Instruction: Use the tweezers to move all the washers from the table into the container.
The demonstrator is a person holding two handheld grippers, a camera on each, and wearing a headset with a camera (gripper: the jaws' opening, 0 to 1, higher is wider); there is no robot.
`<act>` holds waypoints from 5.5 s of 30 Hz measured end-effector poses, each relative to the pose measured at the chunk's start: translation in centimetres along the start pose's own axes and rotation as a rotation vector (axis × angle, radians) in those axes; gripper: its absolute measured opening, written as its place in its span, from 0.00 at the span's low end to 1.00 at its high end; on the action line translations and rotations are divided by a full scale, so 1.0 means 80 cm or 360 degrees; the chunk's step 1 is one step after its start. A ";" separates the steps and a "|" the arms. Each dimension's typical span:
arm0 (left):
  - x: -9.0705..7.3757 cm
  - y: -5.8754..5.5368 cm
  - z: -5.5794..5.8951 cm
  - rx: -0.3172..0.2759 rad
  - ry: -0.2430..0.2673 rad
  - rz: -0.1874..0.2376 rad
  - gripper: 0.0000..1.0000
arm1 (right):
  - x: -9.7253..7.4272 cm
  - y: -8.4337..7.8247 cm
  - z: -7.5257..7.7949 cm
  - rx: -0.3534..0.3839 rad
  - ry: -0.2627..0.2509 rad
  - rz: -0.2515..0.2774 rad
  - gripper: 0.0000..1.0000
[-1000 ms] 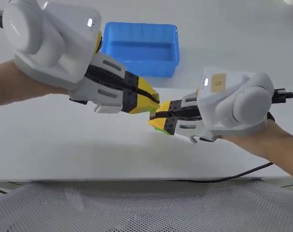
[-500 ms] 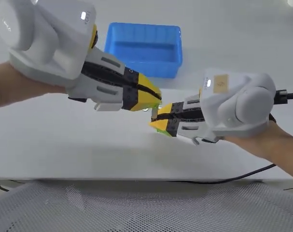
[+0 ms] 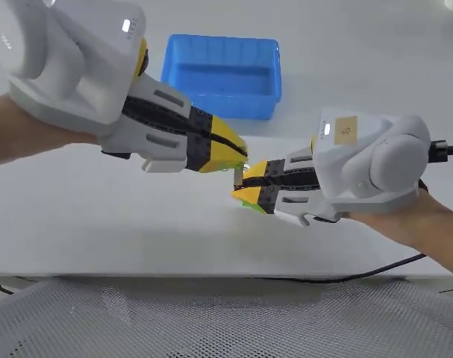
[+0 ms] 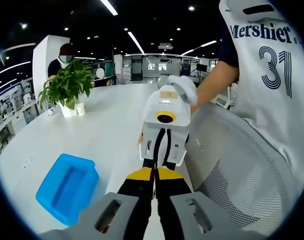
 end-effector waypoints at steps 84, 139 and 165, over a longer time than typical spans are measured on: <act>0.027 -0.003 -0.039 0.0052 0.0016 0.0121 0.03 | 0.002 -0.018 0.053 -0.0008 -0.0164 -0.0028 0.12; 0.017 -0.002 -0.041 0.0030 0.0056 0.0129 0.03 | 0.008 -0.018 0.054 -0.0027 -0.0148 -0.0039 0.09; -0.028 0.087 -0.072 0.0288 0.0156 0.0199 0.03 | -0.010 0.089 0.097 -0.0235 -0.0285 0.0065 0.09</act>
Point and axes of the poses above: the centre of the closed fingertips' face, and the gripper's own axes: x roughly forward along the fingers, z roughly to its right, y roughly out of its top, the point moved 2 cm from there along -x, roughly backward along the fingers, and after that the axes turned 10 degrees about z, right-handed, at the moved point
